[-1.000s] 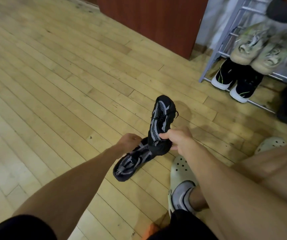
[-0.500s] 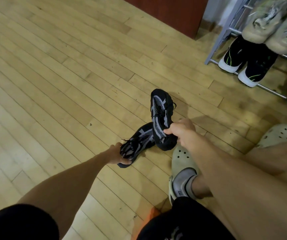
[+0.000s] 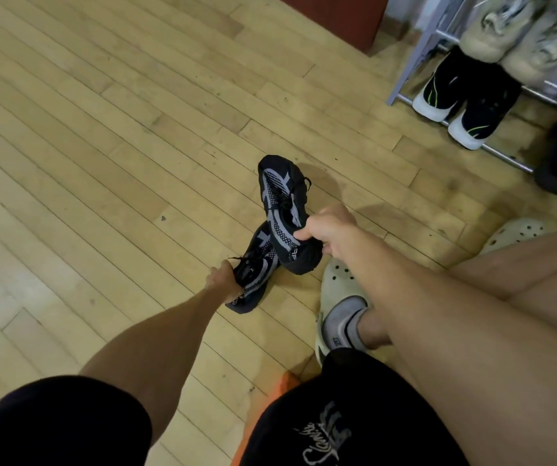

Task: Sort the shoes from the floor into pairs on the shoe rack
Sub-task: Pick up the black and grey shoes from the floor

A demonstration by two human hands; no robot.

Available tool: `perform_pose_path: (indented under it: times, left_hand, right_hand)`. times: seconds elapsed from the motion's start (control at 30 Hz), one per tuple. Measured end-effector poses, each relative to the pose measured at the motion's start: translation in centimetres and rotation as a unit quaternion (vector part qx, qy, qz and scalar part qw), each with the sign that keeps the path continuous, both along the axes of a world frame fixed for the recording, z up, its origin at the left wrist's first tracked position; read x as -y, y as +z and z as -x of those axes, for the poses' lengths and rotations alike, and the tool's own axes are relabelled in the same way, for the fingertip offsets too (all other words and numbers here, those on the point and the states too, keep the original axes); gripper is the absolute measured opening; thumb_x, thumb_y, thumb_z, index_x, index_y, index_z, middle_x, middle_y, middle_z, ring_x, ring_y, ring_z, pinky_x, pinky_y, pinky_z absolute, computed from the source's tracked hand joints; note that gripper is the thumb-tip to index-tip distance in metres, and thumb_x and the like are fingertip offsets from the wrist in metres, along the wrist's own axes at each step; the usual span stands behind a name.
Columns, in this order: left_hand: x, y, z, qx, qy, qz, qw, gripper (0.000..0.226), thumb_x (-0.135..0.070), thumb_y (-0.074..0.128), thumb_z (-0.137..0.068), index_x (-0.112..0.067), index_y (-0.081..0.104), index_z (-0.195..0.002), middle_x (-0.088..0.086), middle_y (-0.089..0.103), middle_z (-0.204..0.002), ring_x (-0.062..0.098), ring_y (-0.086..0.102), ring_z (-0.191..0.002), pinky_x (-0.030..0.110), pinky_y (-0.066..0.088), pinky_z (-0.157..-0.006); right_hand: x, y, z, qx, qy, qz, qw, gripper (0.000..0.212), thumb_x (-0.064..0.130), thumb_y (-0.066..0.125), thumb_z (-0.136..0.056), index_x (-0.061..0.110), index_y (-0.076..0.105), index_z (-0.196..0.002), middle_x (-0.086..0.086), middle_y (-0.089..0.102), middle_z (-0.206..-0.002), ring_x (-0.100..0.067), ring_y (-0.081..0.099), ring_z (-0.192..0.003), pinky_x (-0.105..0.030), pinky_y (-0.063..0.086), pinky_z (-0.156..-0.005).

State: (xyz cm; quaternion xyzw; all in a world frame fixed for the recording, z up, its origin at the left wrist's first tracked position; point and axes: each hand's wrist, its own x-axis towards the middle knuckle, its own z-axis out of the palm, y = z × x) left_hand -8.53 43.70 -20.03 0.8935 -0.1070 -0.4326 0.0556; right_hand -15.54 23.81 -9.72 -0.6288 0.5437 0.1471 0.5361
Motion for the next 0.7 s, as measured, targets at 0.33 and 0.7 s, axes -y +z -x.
perform_pose_path:
  times: [0.33,0.7]
  left_hand:
    - [-0.1,1.2,3.1,-0.254,0.242,0.09,0.932,0.027,-0.004,0.063,-0.087,0.0,0.052,-0.111,0.015,0.055,-0.101,0.026,0.057,-0.086,0.037,0.049,-0.078]
    - [0.9,10.5,-1.6,-0.249,0.365,0.257,0.859,0.021,0.0,0.069,-0.081,0.001,0.056,-0.098,0.017,0.057,-0.102,0.027,0.058,-0.081,0.042,0.054,-0.071]
  right_hand:
    - [-0.6,2.4,2.1,0.037,-0.043,0.008,0.998,0.044,0.002,0.078,-0.071,0.001,0.064,-0.112,-0.015,0.069,-0.11,-0.031,0.066,-0.098,-0.039,0.056,-0.082]
    - [0.3,6.4,1.1,0.112,-0.03,0.078,0.99,0.031,0.003,0.075,-0.073,0.008,0.071,-0.103,-0.008,0.073,-0.105,-0.026,0.067,-0.096,-0.04,0.057,-0.084]
